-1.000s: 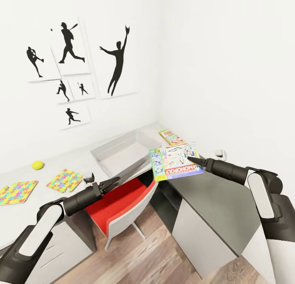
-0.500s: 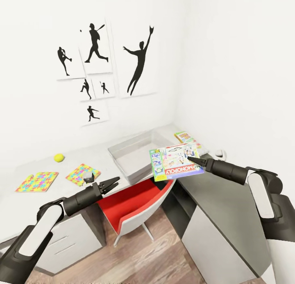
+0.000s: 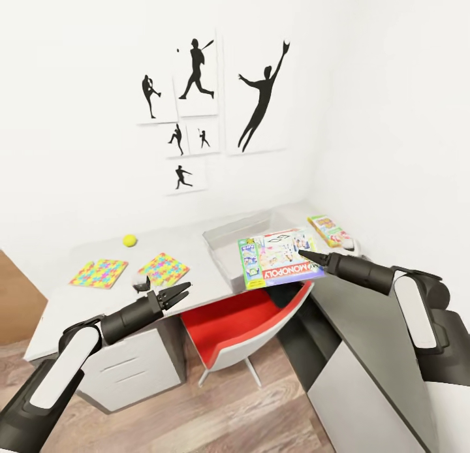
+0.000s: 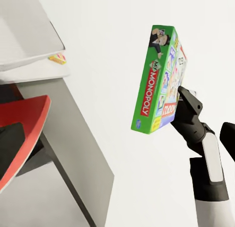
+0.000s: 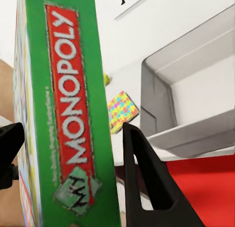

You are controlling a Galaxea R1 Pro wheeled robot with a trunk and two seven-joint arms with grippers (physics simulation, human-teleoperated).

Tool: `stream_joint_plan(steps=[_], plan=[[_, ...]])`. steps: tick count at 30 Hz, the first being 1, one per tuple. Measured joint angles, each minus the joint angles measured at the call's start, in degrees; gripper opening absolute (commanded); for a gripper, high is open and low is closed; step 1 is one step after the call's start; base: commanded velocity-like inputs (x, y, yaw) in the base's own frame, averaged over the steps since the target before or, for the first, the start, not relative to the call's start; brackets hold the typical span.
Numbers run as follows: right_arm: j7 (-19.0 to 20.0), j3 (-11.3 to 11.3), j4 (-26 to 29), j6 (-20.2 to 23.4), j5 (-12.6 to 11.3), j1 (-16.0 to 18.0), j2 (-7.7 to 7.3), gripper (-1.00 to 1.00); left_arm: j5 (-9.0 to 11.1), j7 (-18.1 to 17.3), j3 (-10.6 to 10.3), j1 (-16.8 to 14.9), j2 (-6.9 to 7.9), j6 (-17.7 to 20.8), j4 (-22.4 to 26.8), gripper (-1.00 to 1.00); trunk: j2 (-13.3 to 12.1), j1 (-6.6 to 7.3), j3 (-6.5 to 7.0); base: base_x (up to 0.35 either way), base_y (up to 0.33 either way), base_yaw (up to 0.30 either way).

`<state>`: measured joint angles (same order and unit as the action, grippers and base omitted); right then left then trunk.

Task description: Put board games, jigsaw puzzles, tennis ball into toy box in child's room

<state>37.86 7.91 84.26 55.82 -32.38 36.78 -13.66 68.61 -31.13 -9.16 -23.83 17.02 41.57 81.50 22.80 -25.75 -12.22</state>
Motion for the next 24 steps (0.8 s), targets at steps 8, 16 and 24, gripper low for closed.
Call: stream_joint_plan(steps=[8,16,24], plan=[[0.0,0.0,0.0,0.1,-0.3,0.0,0.03,-1.00,0.0,0.0,0.0,0.0,0.00,0.0,0.0,1.00,0.0,0.00,0.00,0.000,-0.158,0.255],[-0.2,-0.1,0.0,0.1,-0.2,0.0,0.03,-1.00,0.0,0.0,0.0,0.0,-0.01,0.0,0.0,1.00,0.0,0.00,0.00,0.000,-0.119,0.064],[-0.3,-0.1,0.0,0.0,-0.1,0.0,0.03,-1.00,0.0,0.1,0.0,0.0,-0.01,0.0,0.0,1.00,0.0,0.00,0.00,0.000,-0.022,0.012]])
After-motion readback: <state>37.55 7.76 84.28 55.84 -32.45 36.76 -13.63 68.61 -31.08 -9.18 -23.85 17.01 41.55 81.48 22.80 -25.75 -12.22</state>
